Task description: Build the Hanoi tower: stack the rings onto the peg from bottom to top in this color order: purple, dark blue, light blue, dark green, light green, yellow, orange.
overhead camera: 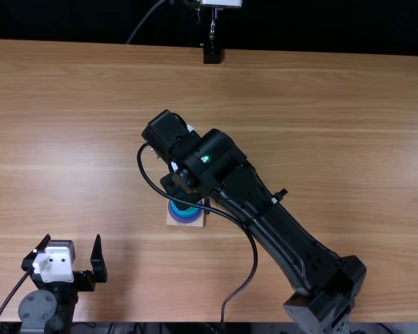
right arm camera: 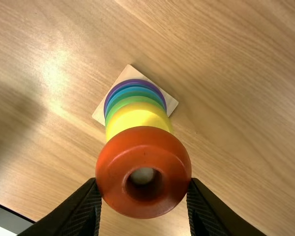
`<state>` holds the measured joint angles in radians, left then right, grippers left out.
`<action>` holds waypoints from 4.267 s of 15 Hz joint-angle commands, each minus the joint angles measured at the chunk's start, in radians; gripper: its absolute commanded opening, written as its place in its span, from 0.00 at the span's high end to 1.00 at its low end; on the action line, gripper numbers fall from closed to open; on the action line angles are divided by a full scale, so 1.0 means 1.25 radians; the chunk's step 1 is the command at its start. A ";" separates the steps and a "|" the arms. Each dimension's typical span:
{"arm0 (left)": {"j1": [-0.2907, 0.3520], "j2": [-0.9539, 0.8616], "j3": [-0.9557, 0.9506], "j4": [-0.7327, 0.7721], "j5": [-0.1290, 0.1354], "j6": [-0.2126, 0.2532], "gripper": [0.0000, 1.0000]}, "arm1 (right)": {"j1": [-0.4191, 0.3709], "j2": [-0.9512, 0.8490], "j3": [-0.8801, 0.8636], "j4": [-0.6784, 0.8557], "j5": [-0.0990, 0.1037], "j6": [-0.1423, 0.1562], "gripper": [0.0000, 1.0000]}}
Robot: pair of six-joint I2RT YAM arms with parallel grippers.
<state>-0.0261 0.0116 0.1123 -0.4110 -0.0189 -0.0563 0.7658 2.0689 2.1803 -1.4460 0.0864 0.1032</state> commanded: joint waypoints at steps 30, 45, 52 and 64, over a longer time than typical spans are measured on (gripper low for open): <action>0.000 -0.009 -0.090 -0.063 0.003 0.004 0.00 | -0.603 -0.969 -1.221 1.327 -0.006 -0.012 0.00; 0.000 -0.009 -0.090 -0.063 0.003 0.004 0.00 | -0.649 -1.627 -1.731 1.316 -0.047 -0.084 0.00; 0.000 -0.009 -0.090 -0.063 0.005 0.004 0.00 | -0.653 -1.655 -1.733 0.964 -0.049 -0.077 0.00; 0.000 -0.009 -0.090 -0.063 0.003 0.004 0.00 | -0.654 -1.655 -1.733 0.909 -0.131 -0.083 0.00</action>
<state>-0.0261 0.0116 0.1123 -0.4114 -0.0189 -0.0559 -0.0418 0.0128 0.0731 -0.2356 -0.0433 0.0010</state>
